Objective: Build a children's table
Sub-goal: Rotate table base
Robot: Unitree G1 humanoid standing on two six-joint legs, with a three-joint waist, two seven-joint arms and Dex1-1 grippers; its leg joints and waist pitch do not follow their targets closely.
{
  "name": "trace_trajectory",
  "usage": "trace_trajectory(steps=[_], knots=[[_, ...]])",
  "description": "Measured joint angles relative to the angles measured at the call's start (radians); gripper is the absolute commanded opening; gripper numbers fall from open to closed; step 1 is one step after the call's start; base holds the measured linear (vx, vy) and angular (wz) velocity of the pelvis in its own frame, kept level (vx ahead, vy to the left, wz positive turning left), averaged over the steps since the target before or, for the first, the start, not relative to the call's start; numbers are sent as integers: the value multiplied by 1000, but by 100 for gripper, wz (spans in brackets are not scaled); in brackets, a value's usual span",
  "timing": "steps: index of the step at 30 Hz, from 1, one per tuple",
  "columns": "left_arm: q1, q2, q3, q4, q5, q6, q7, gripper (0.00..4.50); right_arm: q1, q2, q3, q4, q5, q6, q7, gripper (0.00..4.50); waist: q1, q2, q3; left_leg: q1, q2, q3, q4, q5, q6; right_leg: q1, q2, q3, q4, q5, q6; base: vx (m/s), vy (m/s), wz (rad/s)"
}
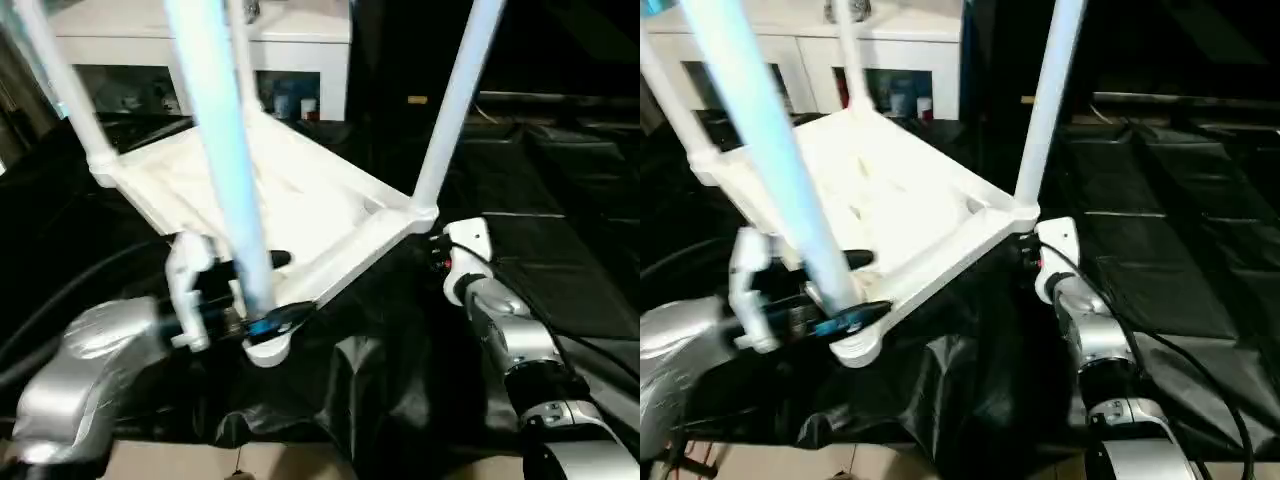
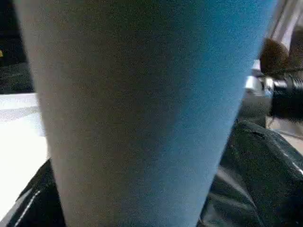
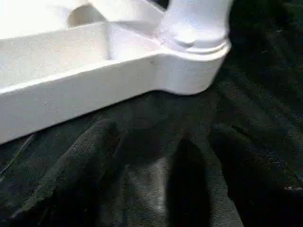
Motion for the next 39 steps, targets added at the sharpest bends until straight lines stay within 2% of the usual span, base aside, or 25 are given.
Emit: trace_trajectory(steps=[3,7,11,15,18,22,29,33,39], knots=[[-38,-20,-22,12,0,10,12,444,-24,21,20,51,-14,-4,24,357,-2,2,1,0,0,0,1,0,0,0,0,0,0,2,-3,0,0,0],[-92,-58,-91,27,4,19,11,444,-67,58,41,99,-25,-25,40,357,-3,5,0,-1,0,0,2,0,0,0,0,0,0,2,-4,0,0,0],[-142,-103,-135,74,23,22,16,444,-71,78,46,116,-30,-35,64,357,-7,5,1,-1,0,0,2,0,0,0,0,0,0,2,-4,0,0,0],[-154,-117,-153,79,27,22,25,444,-72,80,51,116,-30,-35,70,357,-12,6,1,-1,1,0,1,0,0,0,0,-1,0,2,-4,0,0,0],[-182,-160,-173,116,40,21,41,444,-72,82,54,120,-32,-46,97,357,-11,6,1,-1,2,0,2,0,0,0,1,-1,0,3,-5,0,0,0],[-205,-193,-197,140,52,15,56,444,-76,86,62,134,-36,-68,108,357,-18,6,1,-1,2,0,2,0,0,0,1,-1,0,3,-5,0,0,0],[-274,-292,-267,254,120,-80,91,444,-94,84,61,152,-56,-90,110,357,-24,16,4,-2,2,0,2,0,0,0,0,-2,-1,3,-5,0,0,0],[-280,-316,-290,271,136,-107,104,444,-94,85,63,152,-56,-102,122,357,-27,23,5,-2,2,0,2,0,0,0,0,-2,-1,3,-5,0,0,0],[-310,-308,-303,345,207,-174,152,444,-98,89,62,162,-57,-114,110,357,-30,26,4,-2,2,0,3,0,0,0,0,-2,-1,3,-5,0,0,0]])
